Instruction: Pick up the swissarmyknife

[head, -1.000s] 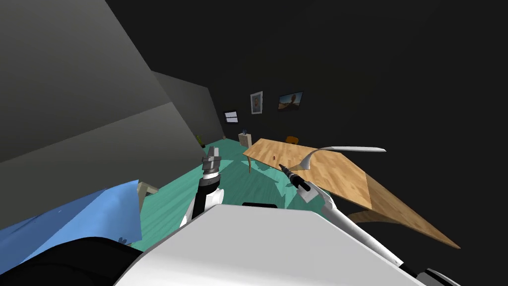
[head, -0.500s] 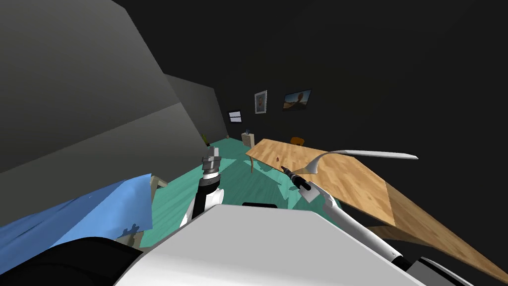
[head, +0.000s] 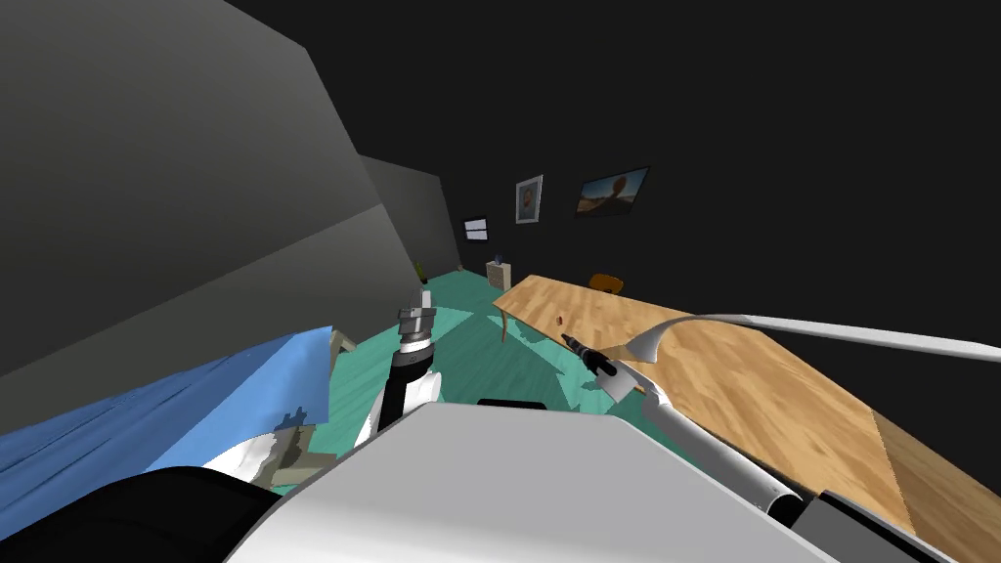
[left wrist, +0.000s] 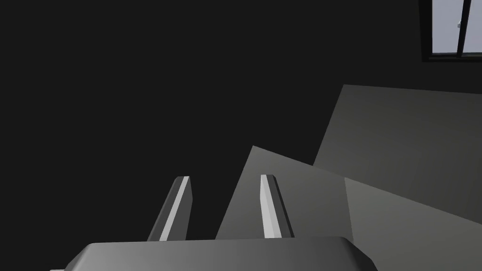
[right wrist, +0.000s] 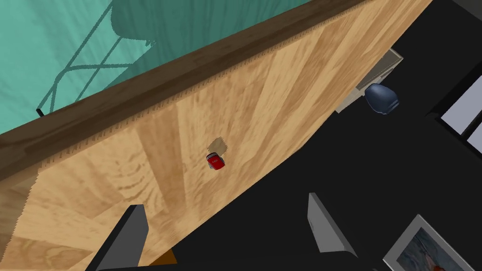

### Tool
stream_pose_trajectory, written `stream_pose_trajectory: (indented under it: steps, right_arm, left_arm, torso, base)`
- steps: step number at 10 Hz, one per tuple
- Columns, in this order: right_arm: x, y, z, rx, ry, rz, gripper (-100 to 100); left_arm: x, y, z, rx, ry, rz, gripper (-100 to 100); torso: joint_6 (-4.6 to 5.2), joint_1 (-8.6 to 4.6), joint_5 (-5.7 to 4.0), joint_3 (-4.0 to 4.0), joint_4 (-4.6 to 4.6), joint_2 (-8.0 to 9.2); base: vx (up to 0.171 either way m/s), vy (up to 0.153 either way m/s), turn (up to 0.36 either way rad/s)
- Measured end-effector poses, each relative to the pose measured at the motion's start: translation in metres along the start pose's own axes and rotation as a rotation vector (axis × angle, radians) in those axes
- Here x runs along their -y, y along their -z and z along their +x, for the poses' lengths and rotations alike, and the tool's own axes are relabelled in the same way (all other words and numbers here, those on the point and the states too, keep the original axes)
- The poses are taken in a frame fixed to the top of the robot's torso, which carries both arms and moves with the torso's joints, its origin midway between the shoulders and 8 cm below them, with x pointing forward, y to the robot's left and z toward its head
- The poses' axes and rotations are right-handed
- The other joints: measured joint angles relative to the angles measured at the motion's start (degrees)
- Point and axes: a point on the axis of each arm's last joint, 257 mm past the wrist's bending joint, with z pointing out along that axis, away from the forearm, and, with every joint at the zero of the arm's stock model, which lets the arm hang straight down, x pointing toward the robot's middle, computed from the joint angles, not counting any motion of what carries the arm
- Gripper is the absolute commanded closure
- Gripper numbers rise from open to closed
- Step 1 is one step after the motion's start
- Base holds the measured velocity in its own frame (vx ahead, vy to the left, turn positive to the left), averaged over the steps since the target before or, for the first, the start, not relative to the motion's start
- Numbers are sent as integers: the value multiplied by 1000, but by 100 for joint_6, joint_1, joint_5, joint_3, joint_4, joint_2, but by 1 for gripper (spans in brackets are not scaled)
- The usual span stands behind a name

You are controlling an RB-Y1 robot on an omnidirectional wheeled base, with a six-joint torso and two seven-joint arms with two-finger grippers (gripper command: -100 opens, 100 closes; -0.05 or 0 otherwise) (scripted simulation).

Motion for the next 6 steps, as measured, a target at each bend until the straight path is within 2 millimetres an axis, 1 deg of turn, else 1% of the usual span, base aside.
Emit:
stream_pose_trajectory:
  steps: [1, 2, 3, 4, 5, 6]
  right_arm:
    - [17, -2, -5, -3, 18, 38, -100]
    - [29, -3, -7, -4, 28, 66, -100]
    - [48, -1, -8, -6, 44, 109, -100]
    - [60, -1, -9, -7, 54, 136, -100]
    - [74, 3, -18, -9, 71, 172, -100]
    - [85, 4, -21, -9, 78, 199, -100]
  left_arm:
    - [0, 0, 0, 0, 0, 0, 0]
    - [0, 0, 0, 0, 0, 0, 0]
    - [0, 0, 0, 0, 0, 0, 0]
    - [0, 0, 0, 0, 0, 0, 0]
    - [0, 0, 0, 0, 0, 0, 0]
    - [0, 0, 0, 0, 0, 0, 0]
  torso:
    - [-8, 2, 1, -3, 0, -8]
    - [0, 0, 0, -2, -1, -4]
    - [-5, -2, -1, -3, -1, -7]
    - [-1, -2, -1, -2, -1, -4]
    - [-5, -4, 0, -3, 0, -8]
    - [0, -2, -1, -2, -1, -3]
  base:
    - [85, 4, 118]
    - [95, 3, 229]
    - [85, -5, 146]
    - [98, -7, 259]
    - [84, -7, 138]
    - [36, 6, -18]
